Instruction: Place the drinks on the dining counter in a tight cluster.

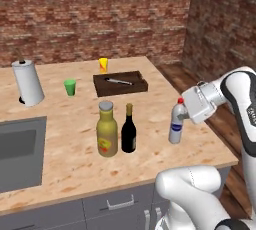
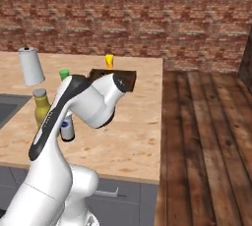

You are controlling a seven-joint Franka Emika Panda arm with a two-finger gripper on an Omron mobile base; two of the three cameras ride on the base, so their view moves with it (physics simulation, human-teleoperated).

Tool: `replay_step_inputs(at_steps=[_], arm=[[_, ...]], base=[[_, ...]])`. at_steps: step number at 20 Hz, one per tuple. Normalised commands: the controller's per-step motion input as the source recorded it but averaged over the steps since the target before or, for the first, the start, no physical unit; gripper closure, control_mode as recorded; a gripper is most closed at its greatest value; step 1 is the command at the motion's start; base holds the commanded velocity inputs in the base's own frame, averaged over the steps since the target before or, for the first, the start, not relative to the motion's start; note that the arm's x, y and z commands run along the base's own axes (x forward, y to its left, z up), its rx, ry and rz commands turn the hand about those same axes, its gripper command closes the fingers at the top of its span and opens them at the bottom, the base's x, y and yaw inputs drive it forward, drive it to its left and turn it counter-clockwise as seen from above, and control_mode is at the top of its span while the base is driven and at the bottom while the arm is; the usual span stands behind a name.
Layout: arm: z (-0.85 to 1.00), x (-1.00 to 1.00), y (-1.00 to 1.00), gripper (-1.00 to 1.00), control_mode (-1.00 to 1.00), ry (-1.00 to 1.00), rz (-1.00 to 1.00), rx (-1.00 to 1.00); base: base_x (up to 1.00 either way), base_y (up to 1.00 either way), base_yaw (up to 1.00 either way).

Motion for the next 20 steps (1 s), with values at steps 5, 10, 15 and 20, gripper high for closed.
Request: replay_step_inputs(at_steps=[5, 10, 15, 20], arm=[[-0.54, 0.5, -0.06, 1.0, -1.0, -0.08, 0.11, 0.0], [-0.65, 0.47, 0.0, 1.0, -1.0, -0.1, 0.07, 0.0], [-0.4, 0.39, 0.11, 1.0, -1.0, -0.03, 0.01, 0.0], [-0.22, 0.37, 0.12, 1.0, -1.0, 0.0, 0.0, -0.01]], base=[[0.0, 0.0, 0.0], [0.0, 0.0, 0.0], [0.0, 0.0, 0.0], [0.0, 0.0, 0.0]])
